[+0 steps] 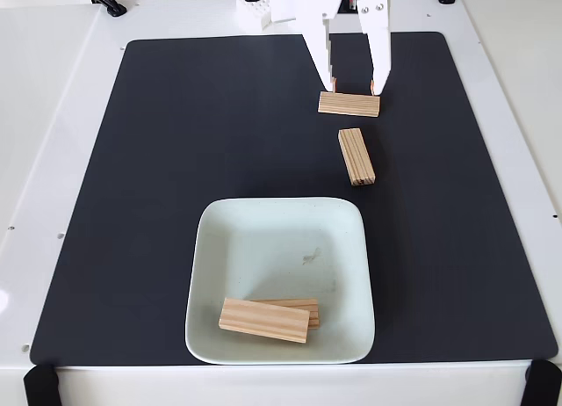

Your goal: Pick up the wooden block and place them on the plate.

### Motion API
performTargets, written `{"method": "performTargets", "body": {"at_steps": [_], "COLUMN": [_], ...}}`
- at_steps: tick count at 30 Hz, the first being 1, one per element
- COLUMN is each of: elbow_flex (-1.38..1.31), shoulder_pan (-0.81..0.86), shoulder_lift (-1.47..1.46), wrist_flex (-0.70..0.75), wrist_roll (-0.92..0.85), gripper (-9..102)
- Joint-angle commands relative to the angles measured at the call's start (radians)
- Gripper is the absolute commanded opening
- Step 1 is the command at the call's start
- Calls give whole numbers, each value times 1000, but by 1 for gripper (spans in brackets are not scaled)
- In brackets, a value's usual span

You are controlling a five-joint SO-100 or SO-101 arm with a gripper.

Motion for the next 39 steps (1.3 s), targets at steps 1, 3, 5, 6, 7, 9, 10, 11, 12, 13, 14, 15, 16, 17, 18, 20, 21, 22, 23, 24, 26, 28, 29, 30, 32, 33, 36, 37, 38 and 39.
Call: {"method": "performTargets", "body": {"at_steps": [1,3,5,6,7,9,10,11,12,13,14,15,16,17,18,20,21,22,23,24,26,28,29,30,32,33,36,37,38,39], "elbow_flex": [-192,-267,-311,-330,-341,-347,-342,-341,-339,-336,-327,-318,-308,-304,-299,-299,-299,-301,-301,-302,-302,-302,-302,-302,-302,-302,-302,-302,-302,-302], "shoulder_pan": [34,38,41,43,43,41,40,37,37,34,32,25,15,11,5,-2,-5,-15,-20,-25,-32,-32,-32,-32,-26,-21,-15,-15,-14,-14], "shoulder_lift": [-133,-219,-287,-318,-341,-365,-376,-385,-393,-394,-394,-394,-394,-394,-393,-390,-387,-382,-379,-377,-376,-376,-376,-376,-376,-376,-376,-376,-376,-376], "wrist_flex": [21,34,34,34,34,34,34,35,35,35,35,35,35,35,35,38,51,71,94,117,146,149,149,147,141,137,137,137,137,137], "wrist_roll": [-107,-169,-222,-247,-268,-301,-310,-316,-316,-316,-316,-316,-316,-316,-314,-308,-308,-310,-310,-307,-302,-301,-301,-301,-301,-301,-301,-301,-301,-301], "gripper": [20,20,20,20,20,20,20,20,20,20,20,20,20,20,20,20,20,20,20,20,19,17,16,16,16,16,19,22,25,29]}}
